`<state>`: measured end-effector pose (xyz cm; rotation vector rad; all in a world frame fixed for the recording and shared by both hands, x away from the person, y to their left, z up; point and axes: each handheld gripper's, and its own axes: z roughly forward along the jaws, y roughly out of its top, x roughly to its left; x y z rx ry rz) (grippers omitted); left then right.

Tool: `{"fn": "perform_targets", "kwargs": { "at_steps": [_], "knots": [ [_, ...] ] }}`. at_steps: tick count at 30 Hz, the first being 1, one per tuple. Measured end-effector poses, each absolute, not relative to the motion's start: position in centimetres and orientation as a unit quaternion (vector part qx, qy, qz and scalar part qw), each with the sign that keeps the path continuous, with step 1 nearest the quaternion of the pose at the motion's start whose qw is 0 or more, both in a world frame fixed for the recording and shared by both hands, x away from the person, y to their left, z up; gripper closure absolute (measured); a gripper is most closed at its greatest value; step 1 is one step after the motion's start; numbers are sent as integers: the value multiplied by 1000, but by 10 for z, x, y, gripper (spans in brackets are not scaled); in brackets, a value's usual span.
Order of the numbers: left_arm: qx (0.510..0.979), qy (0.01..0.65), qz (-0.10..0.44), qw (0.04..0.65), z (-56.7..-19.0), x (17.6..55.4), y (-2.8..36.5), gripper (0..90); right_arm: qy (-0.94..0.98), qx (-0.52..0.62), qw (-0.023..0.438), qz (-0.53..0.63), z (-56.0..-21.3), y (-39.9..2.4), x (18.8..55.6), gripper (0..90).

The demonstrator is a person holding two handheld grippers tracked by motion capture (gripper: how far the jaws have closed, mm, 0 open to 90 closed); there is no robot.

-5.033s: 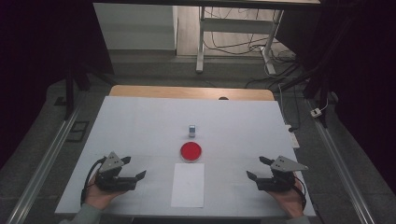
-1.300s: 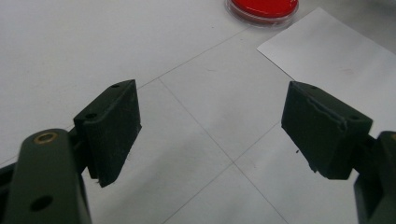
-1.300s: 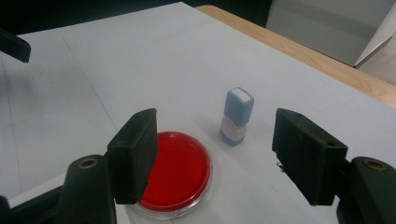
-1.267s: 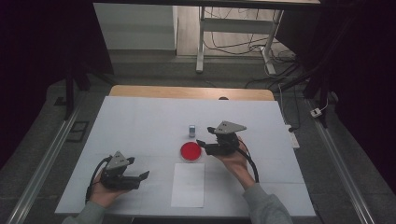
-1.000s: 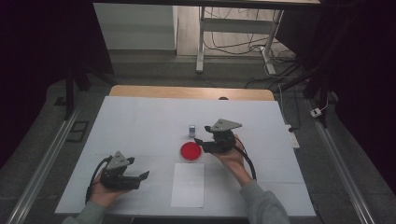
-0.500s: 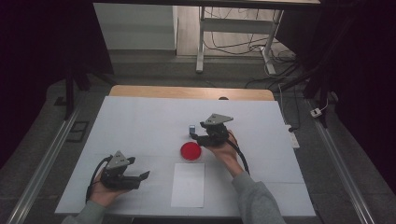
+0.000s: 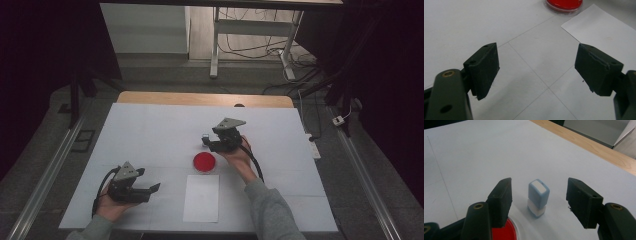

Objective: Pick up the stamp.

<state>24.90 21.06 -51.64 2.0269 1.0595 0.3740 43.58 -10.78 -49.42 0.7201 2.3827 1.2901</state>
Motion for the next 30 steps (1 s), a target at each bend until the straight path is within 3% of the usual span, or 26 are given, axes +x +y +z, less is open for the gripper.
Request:
{"fn": "perform_targets", "kwargs": {
  "at_steps": [13,30],
  "knots": [
    [802,420,149,398,-517,250,211,198,843,253,162,446,-503,-101,445,434],
    [800,422,148,400,-517,250,213,197,857,233,168,427,-512,-95,450,583]
  ]
}}
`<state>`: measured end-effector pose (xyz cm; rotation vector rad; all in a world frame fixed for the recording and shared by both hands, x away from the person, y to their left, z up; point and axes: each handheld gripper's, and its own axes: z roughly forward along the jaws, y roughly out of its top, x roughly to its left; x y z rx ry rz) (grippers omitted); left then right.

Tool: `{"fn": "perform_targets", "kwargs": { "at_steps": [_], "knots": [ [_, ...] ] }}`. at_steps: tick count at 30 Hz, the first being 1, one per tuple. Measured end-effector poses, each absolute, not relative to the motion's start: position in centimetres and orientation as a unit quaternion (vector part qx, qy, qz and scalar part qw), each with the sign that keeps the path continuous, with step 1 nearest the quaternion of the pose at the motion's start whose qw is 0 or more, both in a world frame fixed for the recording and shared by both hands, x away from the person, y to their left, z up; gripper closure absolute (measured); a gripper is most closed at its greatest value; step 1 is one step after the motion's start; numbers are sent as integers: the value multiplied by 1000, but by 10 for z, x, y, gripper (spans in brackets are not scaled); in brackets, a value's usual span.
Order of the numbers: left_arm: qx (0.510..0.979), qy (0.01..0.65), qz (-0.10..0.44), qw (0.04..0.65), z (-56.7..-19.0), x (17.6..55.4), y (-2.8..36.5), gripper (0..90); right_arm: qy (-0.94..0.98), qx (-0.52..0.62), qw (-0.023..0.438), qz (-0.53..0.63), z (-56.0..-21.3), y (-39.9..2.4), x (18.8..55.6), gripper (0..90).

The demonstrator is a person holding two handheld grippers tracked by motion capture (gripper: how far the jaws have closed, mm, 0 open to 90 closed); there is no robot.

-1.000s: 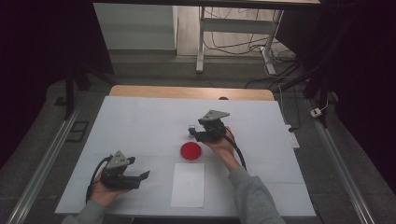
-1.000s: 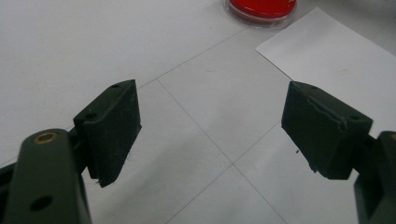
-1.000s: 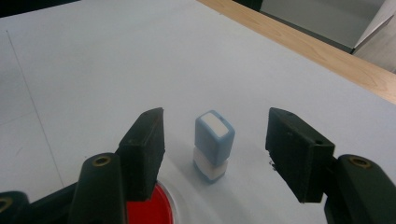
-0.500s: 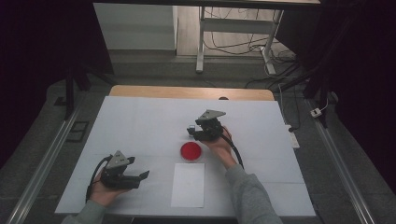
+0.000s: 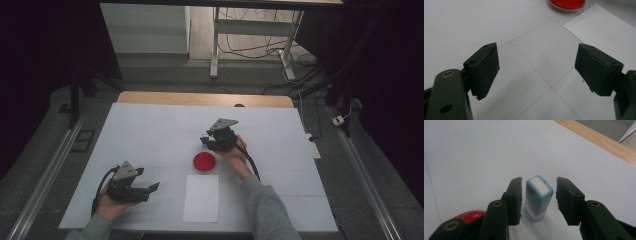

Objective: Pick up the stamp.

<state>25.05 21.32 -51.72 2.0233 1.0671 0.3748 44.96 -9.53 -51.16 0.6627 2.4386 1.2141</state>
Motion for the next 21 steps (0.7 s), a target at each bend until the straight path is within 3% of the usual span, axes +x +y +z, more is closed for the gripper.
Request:
{"fn": "perform_targets", "kwargs": {
  "at_steps": [9,21],
  "knots": [
    [799,423,149,400,-517,250,214,197,866,200,178,423,-513,-92,447,747],
    [799,425,148,398,-517,251,214,198,859,203,191,431,-506,-99,444,755]
  ]
}}
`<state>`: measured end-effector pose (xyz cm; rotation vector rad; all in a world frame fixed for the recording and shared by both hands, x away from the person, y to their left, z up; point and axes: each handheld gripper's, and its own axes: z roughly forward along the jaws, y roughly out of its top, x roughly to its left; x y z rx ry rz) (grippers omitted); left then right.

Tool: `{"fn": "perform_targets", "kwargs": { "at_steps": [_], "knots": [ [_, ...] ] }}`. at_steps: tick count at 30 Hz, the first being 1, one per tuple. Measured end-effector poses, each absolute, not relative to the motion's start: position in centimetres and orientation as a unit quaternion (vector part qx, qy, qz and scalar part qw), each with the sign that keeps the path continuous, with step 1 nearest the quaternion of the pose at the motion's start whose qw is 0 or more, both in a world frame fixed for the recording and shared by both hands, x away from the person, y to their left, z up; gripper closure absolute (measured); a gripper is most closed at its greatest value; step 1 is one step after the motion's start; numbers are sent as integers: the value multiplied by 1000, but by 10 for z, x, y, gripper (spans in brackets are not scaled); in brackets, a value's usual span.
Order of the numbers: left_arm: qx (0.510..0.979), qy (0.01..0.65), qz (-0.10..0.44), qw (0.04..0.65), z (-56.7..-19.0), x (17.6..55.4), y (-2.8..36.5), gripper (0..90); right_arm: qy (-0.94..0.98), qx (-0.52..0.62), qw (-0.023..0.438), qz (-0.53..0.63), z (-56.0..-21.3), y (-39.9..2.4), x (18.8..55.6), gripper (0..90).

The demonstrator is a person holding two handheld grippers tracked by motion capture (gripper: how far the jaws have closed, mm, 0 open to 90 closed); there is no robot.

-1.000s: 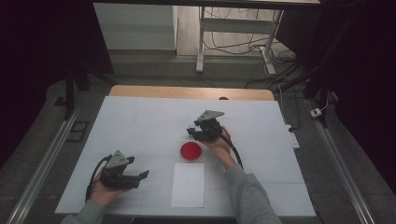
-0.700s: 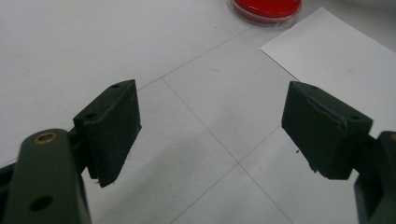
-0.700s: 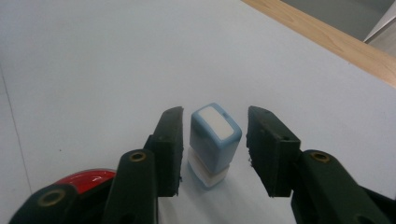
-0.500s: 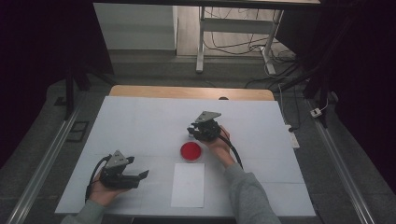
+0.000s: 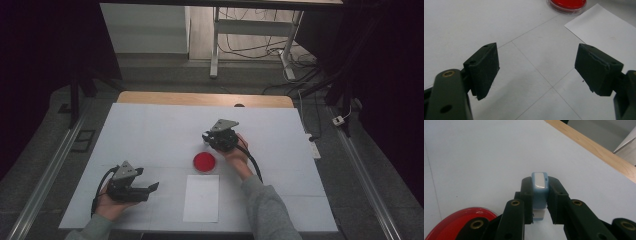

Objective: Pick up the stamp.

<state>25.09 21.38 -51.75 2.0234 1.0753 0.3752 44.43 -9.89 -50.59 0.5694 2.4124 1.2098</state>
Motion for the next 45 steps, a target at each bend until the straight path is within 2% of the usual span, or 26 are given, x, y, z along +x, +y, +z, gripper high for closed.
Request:
{"fn": "perform_targets", "kwargs": {
  "at_steps": [45],
  "knots": [
    [791,427,149,412,-515,255,214,203,815,231,182,499,-456,-153,402,755]
  ]
}}
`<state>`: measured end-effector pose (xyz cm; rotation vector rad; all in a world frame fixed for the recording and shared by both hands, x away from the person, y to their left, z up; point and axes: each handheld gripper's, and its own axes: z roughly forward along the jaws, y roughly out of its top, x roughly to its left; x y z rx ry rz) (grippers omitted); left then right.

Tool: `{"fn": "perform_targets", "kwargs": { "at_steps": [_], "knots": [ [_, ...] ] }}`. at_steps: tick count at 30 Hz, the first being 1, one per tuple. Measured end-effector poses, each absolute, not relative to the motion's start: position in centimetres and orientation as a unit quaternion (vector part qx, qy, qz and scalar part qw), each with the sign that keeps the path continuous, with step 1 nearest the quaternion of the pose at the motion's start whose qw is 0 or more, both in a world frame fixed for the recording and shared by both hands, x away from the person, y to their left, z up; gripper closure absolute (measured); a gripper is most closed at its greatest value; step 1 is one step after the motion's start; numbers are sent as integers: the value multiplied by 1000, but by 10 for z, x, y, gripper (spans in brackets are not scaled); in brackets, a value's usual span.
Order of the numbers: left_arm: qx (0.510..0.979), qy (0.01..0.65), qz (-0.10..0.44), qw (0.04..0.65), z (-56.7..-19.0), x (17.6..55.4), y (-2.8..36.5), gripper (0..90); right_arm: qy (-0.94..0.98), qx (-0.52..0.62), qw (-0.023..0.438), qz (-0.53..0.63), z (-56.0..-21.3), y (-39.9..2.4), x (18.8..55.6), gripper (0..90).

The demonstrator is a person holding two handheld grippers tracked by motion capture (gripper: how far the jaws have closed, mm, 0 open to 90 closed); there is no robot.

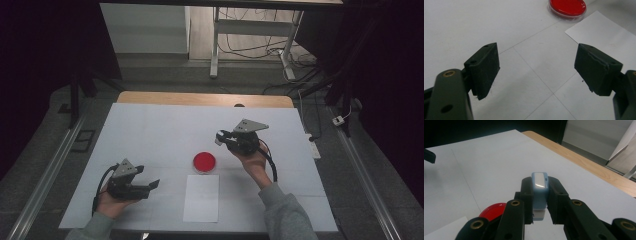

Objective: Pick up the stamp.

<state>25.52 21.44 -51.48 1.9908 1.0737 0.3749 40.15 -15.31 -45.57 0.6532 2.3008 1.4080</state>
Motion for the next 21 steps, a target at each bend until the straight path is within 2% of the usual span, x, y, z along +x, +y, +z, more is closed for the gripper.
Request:
{"fn": "perform_targets", "kwargs": {
  "at_steps": [21],
  "knots": [
    [795,420,152,411,-512,254,211,203,799,237,182,522,-446,-201,352,755]
  ]
}}
